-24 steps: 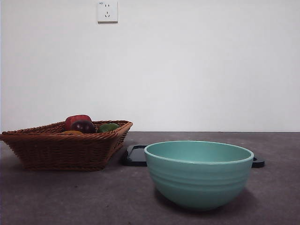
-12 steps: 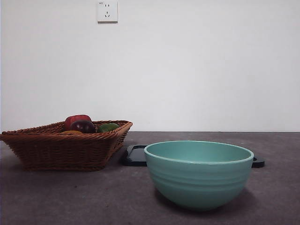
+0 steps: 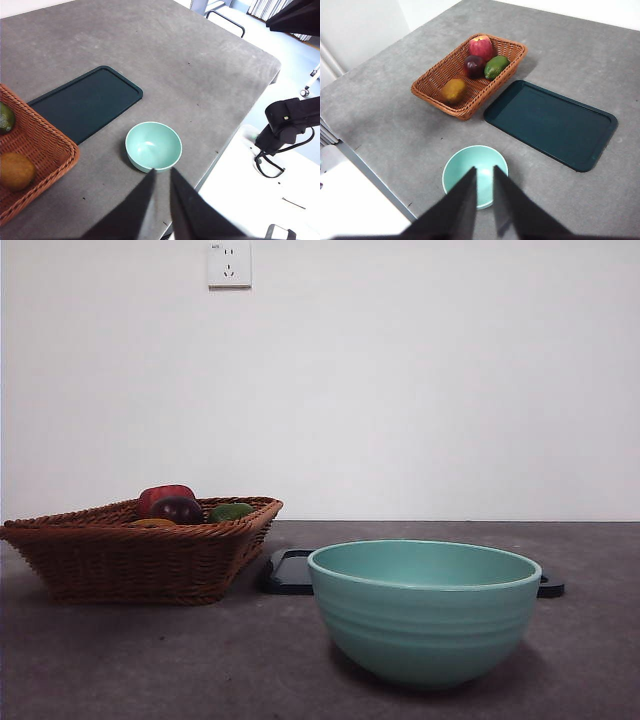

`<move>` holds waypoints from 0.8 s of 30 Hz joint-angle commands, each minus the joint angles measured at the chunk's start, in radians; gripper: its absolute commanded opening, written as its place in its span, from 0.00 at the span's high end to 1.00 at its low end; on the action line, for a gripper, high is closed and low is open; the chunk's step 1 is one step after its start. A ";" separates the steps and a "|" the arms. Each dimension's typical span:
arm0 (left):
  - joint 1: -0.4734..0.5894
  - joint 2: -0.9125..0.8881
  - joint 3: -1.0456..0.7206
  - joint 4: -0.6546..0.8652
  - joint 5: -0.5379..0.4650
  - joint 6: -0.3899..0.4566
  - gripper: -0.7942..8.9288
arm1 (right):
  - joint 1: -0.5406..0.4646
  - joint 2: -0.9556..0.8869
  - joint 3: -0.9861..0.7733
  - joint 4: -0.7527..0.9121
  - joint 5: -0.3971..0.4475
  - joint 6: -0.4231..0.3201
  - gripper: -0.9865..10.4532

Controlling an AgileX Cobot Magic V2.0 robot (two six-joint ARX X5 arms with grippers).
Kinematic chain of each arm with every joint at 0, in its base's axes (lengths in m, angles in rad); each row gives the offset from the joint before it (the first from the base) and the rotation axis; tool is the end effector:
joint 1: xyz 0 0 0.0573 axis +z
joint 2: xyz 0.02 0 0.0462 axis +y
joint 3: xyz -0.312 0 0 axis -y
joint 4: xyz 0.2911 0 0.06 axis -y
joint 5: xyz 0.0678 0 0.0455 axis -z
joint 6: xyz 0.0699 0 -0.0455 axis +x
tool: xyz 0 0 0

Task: Pick up the wifruite, put it on the bowl, pick up the plate, put it on desk

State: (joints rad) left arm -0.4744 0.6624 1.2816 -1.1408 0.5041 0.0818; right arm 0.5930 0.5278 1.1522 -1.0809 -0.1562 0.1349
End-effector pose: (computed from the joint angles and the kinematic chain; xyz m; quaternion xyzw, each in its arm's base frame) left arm 0.0629 -0.0703 0.4489 0.0310 0.2390 -0.4642 0.8523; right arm 0.0556 0.0506 0.4192 0.0122 0.2444 0.3407 0.9078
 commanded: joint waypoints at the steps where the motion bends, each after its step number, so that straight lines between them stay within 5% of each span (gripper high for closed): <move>1: -0.006 0.003 0.012 0.011 0.006 0.015 0.90 | 0.006 0.006 0.020 0.011 0.001 -0.004 0.90; 15: -0.002 0.000 0.010 0.010 0.006 0.014 0.90 | 0.006 0.006 0.020 0.011 0.000 -0.005 0.90; 24: 0.174 -0.059 -0.209 0.152 0.027 0.005 0.90 | 0.006 0.006 0.020 0.011 0.000 -0.005 0.90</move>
State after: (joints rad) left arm -0.3099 0.6083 1.1053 -1.0328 0.5270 0.0875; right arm 0.5930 0.5278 1.1522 -1.0809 -0.1562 0.1349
